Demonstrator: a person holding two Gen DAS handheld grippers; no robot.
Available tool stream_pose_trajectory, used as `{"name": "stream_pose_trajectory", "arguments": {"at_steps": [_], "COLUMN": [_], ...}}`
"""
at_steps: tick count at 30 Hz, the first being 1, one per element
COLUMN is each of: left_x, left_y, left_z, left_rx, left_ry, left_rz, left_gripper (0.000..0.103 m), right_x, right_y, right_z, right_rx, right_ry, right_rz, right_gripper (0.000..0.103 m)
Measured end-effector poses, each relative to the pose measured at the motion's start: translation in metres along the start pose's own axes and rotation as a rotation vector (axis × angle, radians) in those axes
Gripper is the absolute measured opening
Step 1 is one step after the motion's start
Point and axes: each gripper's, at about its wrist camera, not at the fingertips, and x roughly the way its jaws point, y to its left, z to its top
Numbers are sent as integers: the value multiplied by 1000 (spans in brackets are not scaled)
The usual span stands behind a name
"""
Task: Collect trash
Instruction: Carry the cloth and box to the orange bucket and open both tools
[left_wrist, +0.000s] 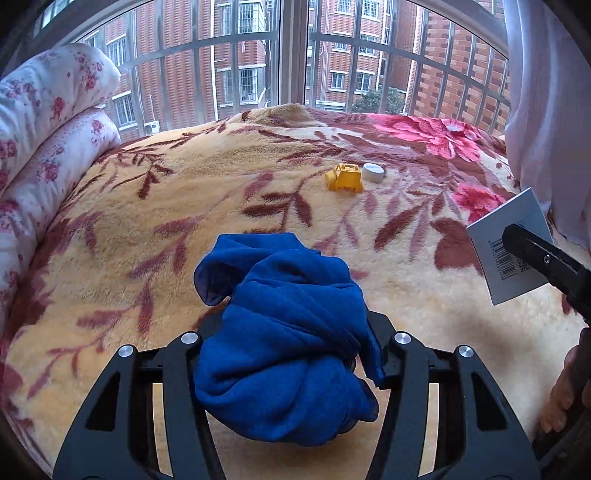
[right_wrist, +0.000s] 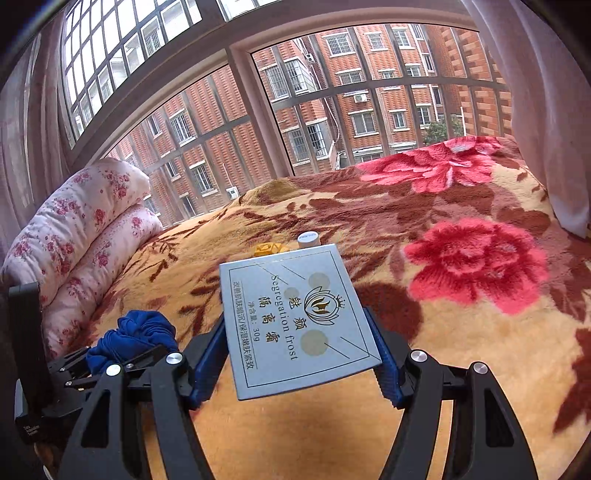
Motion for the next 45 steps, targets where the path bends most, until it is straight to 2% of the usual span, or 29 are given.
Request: {"name": "stream_pose_trajectory", "arguments": {"at_steps": [4,9,16,24,29,35,39,45], "left_x": [-17,-38,-88,-119,-128,-105,-76,-52], "left_y": [1,4,-3,-5,2,-2,-6,-11], "left_z": [-23,-54,-101,-148,-185,-240,-254,-261], "left_rx": [13,6,64,109,152,245,256,282], "left_ry": [-7,-5,-53,-21,72,266,385,462], "left_rz": [6,-32,-69,-113,-164,-178,-193,-197], "left_gripper": [55,55,55,55,55,55,55,55], "right_x": [-23,-51,-102,-143,-149,-136,-113,-91], "right_y": [19,37,50,59,59,64,59,58], "right_z": [-25,-56,-104,-158,-194,-244,-260,-271], "right_rx": [-66,-98,-80,-77,-94,-163,-149,-164], "right_ry": [20,37,30,73,209,390,486,565], "right_rz": [-3,4,58,84,88,86,74,60], "right_gripper": [68,68,68,68,68,68,68,68]}}
